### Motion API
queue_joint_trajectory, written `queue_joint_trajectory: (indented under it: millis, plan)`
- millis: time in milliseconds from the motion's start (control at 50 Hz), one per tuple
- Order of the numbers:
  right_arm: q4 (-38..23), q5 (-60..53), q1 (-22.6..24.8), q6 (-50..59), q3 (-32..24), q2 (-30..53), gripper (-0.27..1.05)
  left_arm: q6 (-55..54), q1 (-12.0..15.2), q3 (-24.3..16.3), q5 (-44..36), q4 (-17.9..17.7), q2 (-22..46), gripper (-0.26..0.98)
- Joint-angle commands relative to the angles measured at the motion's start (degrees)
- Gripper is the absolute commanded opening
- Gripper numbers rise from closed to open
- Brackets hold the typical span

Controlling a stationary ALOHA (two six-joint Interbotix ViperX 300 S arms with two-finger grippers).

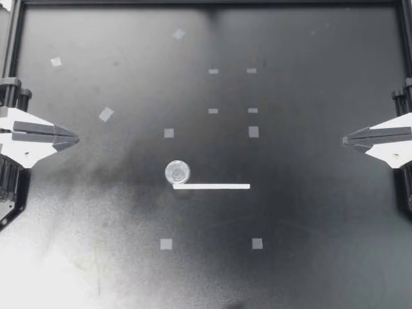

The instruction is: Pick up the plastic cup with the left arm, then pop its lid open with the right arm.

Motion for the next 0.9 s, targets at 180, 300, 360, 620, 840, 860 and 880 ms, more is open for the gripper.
queue_joint_trajectory:
  millis: [180,300,360,620,840,860,880]
  plan:
    - [-0.1,2.8,-0.2,0.1,-1.5,1.5,-0.15,0.8,0.7,2.1,-0.2,-0.3,-0.8,-0.12]
    - [-0.1,5.5,-0.2,0.7,-4.0,4.2,-0.15,0.8,0.8,0.8,1.3,-0.7,-0.2,-0.12]
    - [-0.1,5.7,-0.2,0.8,-5.3,6.5,-0.15,0.8,0.9,0.4,2.8,-0.8,0.2,-0.12]
    - [-0.1,5.1,-0.2,0.9,-9.0,16.3,-0.15,0.7,1.1,0.0,4.0,-2.7,4.9,-0.11]
    - [-0.2,3.1,-0.2,2.4,-10.3,22.5,-0.15,0.5,1.1,-0.7,3.8,-2.8,10.3,-0.11]
    - [-0.1,2.9,-0.2,2.5,-10.4,22.9,-0.15,0.4,1.1,-0.8,3.7,-2.7,10.7,-0.11]
    - [-0.1,2.6,-0.2,2.7,-10.5,23.4,-0.15,0.3,1.1,-0.8,3.5,-2.7,11.1,-0.11]
